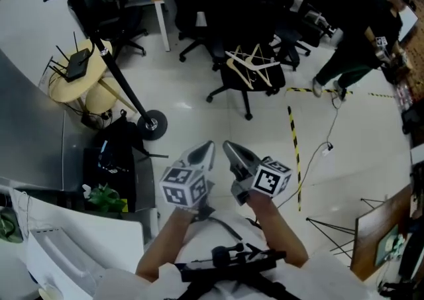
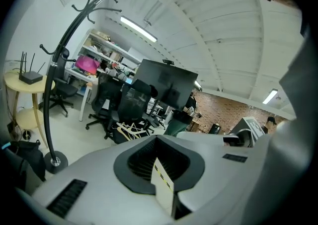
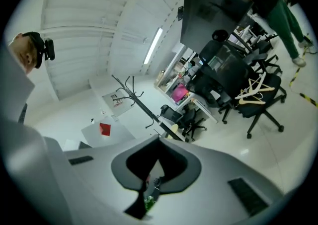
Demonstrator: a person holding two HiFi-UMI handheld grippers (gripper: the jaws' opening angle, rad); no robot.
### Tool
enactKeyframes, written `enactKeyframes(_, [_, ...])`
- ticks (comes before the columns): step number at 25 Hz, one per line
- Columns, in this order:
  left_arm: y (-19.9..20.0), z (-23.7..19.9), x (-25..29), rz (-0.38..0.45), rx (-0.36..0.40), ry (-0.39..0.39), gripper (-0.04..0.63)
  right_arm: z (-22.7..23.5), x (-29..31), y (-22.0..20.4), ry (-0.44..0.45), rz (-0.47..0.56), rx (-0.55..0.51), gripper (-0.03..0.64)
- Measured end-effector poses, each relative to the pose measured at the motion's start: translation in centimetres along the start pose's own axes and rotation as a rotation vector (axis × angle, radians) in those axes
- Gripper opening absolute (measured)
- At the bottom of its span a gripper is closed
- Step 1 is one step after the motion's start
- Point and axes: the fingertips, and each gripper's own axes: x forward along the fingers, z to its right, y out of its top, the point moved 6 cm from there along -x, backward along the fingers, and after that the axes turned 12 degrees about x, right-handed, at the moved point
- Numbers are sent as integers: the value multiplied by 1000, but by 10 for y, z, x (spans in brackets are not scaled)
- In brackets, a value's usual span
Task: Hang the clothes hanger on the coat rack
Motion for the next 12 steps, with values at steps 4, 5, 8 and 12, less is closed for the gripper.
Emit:
enactKeyframes(4, [8,-14,22,-7,11,-62,-9,8,17,11,-6,35,19,5])
enactKeyframes(5, [9,-14,28,-11,12,-82,-9,12,17,15,-17,50,26,5])
enactKeyframes(8, [8,-11,49,-33,3,-147,-9,29,11,28,-81,84,46,6])
enactKeyframes(12, [6,-7,84,-92,19,-195,-9,53,4,57,-99,156,142,5])
